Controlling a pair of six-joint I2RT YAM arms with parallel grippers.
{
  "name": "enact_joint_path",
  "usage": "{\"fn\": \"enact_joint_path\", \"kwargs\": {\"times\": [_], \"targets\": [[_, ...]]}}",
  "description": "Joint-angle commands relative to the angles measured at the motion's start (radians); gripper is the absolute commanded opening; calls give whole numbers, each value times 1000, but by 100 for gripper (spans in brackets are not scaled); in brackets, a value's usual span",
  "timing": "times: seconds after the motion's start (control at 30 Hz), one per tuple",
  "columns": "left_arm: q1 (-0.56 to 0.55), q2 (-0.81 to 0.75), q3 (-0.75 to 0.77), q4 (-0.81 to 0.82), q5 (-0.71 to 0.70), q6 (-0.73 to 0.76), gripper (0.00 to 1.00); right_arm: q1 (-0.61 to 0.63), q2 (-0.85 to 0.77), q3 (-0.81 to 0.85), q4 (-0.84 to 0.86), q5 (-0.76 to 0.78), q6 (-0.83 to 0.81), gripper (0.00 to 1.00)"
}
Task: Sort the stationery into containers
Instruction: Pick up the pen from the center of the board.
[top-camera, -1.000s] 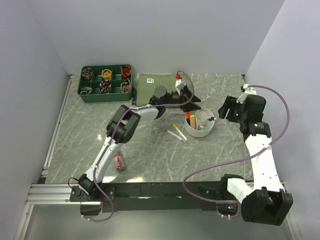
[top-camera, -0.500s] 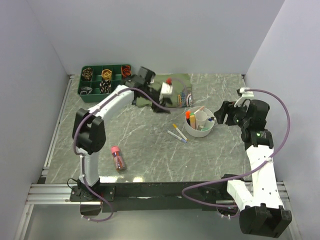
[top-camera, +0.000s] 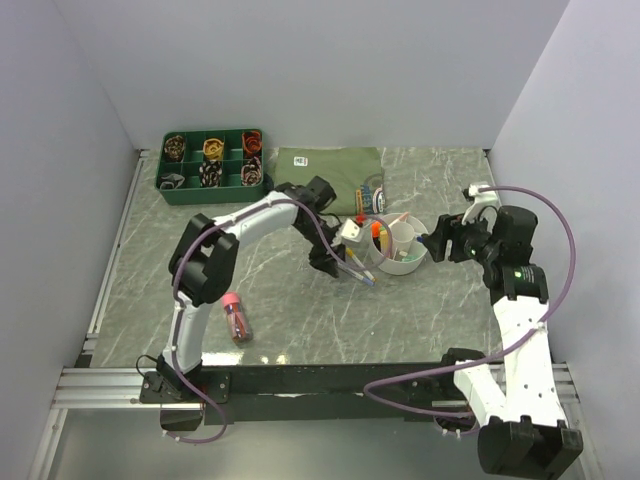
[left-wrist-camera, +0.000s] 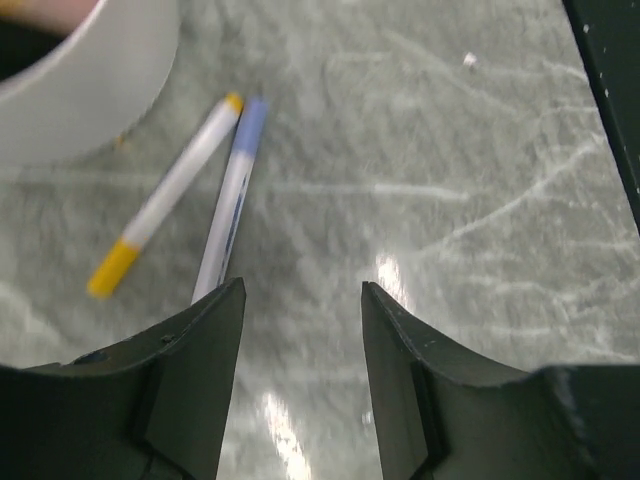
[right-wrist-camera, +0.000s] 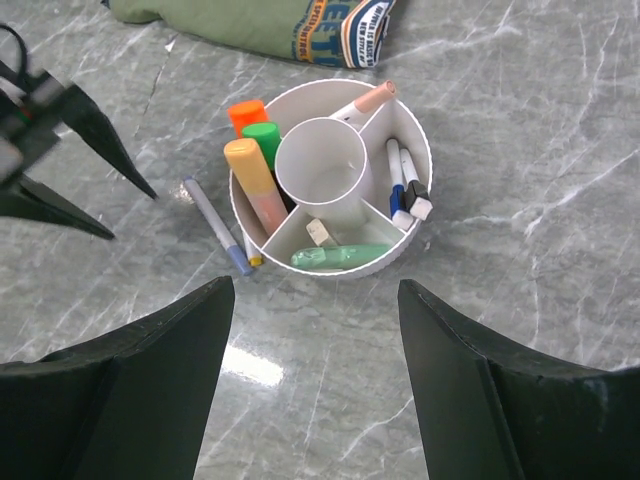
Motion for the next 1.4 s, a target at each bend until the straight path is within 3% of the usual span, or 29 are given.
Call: {"fn": "enact_joint_path", "kwargs": {"times": [0.0,0.23,0.7,0.97,1.17,1.37], "targets": [[-71,38,33,98,-4,-24,55,2,-56,-9,-12,-3,-12,75],[-111,104,68,231,-62,-244,53,2,-96,-2,-58,3,-22,74],[-151,188,106,321,-131,-313,48,2,-81,-12,-64,3,-52,74],[-175,156,2,342,-178,-310,44,2,-71,-14,-58,-12,-81,73],[-195,165,-32,324,-223,-307,36,2,-57,-12,-55,-14,-94,73],[-197,81,-127,313,-211,-296,10,1,-61,-14,-46,-17,-85,73]]}}
